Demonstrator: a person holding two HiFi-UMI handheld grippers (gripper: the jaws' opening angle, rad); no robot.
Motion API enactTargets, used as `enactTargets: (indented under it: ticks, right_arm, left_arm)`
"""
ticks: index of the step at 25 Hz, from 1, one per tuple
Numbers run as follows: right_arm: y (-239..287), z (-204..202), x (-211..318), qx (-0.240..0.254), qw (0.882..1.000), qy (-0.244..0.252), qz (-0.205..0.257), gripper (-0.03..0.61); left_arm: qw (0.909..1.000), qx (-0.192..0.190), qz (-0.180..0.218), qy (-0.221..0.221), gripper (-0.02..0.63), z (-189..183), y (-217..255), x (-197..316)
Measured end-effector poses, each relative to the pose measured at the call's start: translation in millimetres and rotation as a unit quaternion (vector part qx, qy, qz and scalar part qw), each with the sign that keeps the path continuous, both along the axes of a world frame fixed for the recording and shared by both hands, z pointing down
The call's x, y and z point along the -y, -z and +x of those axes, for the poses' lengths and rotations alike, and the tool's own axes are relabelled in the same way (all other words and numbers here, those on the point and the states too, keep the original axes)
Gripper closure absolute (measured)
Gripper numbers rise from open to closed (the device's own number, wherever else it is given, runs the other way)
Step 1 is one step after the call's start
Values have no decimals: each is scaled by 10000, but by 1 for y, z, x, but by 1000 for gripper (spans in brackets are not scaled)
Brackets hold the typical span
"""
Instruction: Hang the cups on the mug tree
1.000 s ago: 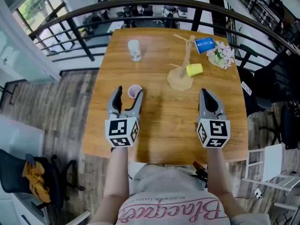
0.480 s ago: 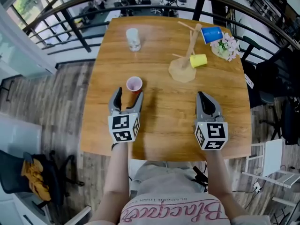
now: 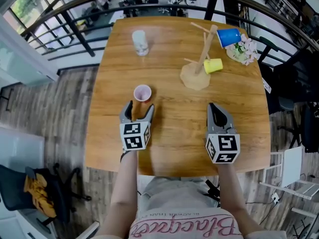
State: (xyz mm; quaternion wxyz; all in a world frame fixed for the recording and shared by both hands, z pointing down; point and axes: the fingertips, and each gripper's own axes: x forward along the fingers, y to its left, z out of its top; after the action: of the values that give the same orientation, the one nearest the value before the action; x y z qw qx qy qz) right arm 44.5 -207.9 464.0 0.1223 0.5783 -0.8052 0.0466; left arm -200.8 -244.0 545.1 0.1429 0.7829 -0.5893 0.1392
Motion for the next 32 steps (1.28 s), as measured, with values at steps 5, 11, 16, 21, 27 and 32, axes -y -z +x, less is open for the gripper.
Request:
enactTargets:
  ticks: [5,11,16,21,27,32]
  right_arm:
    - [-11,-2,4,-22,10000,-18,-71,577]
    - [-24,-2,8,-34,9999,-3,-147,577]
    - [-28,-2,8,-68,9998,2,-182,577]
    - [-33,0,9,-70,9998,13,-207,577]
    - [-33,6,8,-68,9997,62,-206,577]
    - [-22,18,5,7,9998,41,-215,577]
  left_arm:
    - [9995,162,-285,53,256,-3,-25,14]
    - [9986,272,-443,27,282,-1,-42,30]
    - [9983,368,-442,21,301,2,-47,39]
    - [9978,476,-436,158,322,1,-50,50]
    - [9986,388,-221,277,339,0,-40,55]
    - [9985,391,-100,369,341,2,-19,49]
